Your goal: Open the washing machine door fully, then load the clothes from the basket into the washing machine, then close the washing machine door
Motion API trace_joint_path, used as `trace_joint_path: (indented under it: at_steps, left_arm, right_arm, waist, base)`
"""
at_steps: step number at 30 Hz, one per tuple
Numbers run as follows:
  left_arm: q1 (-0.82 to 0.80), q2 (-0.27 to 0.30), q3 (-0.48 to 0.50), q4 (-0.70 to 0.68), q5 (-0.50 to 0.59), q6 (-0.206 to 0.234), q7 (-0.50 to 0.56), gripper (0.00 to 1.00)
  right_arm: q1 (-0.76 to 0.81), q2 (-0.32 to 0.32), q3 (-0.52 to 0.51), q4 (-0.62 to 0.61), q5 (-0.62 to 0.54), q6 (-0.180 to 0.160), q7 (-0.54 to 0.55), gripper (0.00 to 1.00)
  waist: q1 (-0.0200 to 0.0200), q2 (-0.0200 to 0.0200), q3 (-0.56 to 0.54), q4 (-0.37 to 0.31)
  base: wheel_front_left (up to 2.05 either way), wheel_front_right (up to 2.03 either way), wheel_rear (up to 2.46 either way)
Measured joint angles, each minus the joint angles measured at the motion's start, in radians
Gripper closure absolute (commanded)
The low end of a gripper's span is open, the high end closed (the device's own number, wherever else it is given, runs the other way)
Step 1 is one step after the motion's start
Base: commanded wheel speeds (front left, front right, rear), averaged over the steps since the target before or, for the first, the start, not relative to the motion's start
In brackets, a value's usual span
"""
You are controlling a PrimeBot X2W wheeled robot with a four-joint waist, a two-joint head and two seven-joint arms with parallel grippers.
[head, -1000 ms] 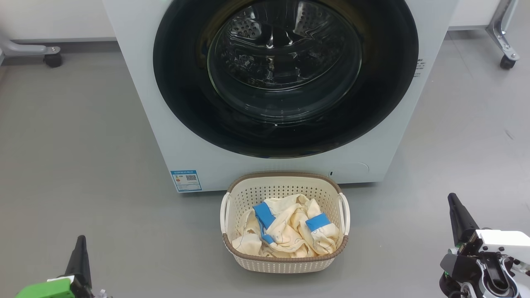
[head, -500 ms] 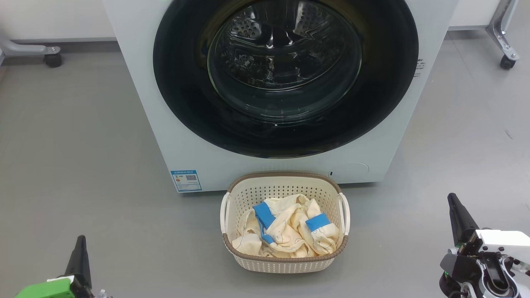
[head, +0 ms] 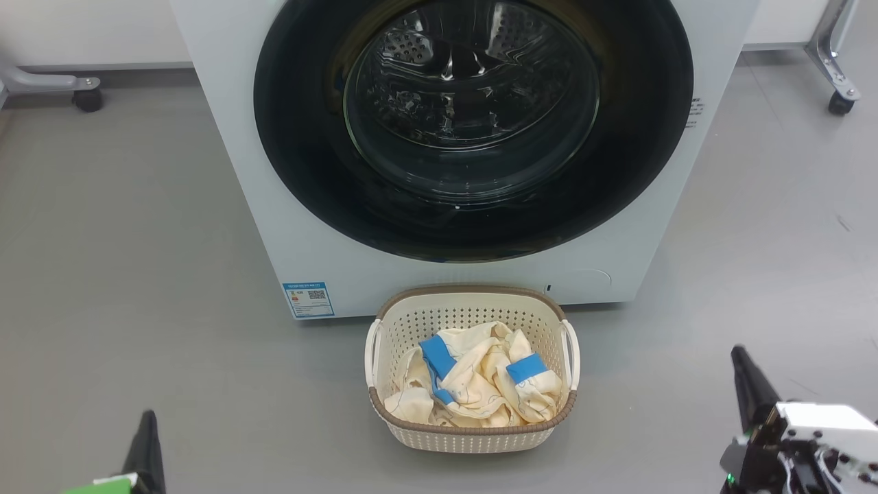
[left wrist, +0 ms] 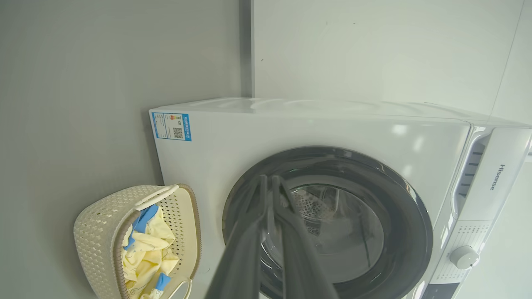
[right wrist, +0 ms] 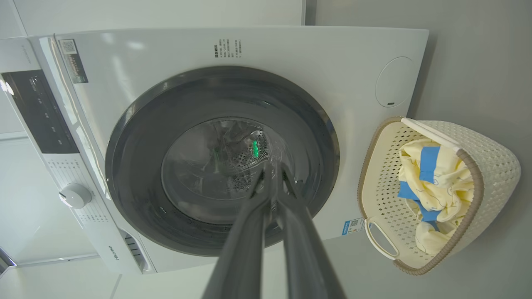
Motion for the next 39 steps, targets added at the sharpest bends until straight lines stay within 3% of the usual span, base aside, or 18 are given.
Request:
trace_joint_path:
  at_steps: [16, 26, 39]
  left_arm:
    - [0.025, -0.016, -0.032, 0.010, 0.013, 0.000, -0.032, 0.00]
    - [0.022, -0.012, -0.068, 0.006, 0.095, 0.000, -0.063, 0.00]
    - [0.016, 0.017, -0.106, 0.005, 0.292, 0.000, -0.102, 0.00]
  right_arm:
    - [0.030, 0.016, 0.024, -0.007, -0.028, 0.000, -0.037, 0.00]
    - [0.030, -0.001, 0.060, -0.036, -0.112, 0.000, -0.069, 0.00]
    - [0.029, -0.028, 0.095, -0.075, -0.293, 0.000, -0.108, 0.00]
  waist:
    - [0.0000, 0.0000, 0.002, 0.001]
    - [0.0000, 0.0001, 0.003, 0.002]
    - [0.0000, 0.0000, 0.004, 0.003]
  base:
    - [0.00, 0.00, 0.00]
    - [0.00, 0.00, 0.00]
    - [0.00, 0.00, 0.00]
